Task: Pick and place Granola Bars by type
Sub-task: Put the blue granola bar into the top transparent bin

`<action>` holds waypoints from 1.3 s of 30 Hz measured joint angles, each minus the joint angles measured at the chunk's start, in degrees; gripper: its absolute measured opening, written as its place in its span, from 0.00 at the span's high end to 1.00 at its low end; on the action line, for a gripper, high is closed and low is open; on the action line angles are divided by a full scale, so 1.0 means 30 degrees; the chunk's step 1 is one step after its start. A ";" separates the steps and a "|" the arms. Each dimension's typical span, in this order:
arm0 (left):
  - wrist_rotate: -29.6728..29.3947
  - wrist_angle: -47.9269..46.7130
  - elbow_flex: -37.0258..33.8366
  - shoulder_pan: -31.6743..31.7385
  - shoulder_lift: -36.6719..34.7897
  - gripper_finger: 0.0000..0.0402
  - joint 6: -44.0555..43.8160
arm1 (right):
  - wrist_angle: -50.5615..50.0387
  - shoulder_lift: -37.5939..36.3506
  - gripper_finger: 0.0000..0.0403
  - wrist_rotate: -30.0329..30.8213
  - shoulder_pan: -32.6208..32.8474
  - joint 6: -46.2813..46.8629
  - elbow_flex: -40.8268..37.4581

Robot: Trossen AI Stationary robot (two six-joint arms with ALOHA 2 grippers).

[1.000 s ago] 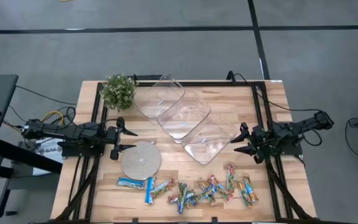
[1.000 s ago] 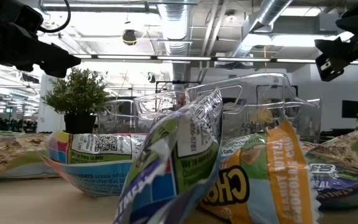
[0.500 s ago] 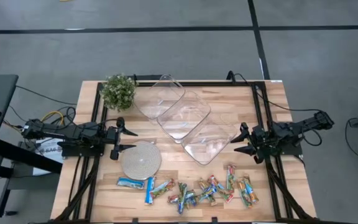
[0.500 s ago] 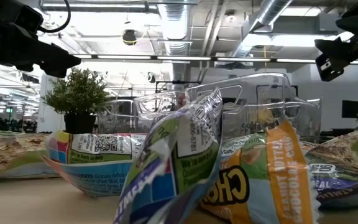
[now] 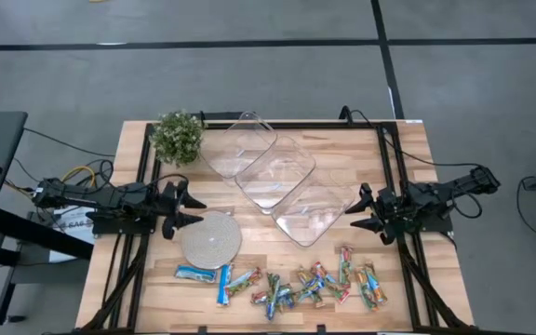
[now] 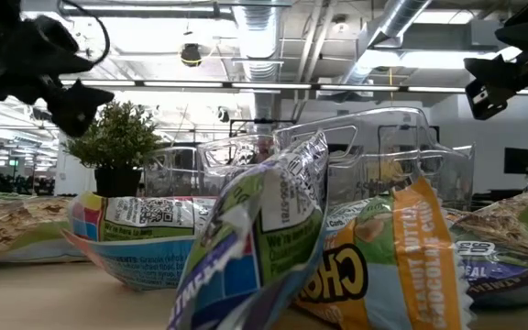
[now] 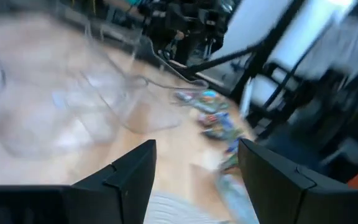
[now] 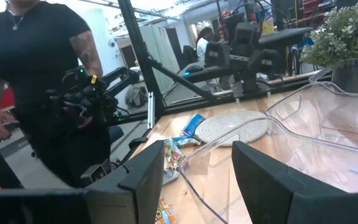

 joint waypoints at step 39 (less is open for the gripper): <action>-0.4338 -0.5766 0.9425 -0.0372 1.0409 0.45 0.5232 | 0.0007 0.0003 0.54 0.0003 -0.0003 0.0000 0.0004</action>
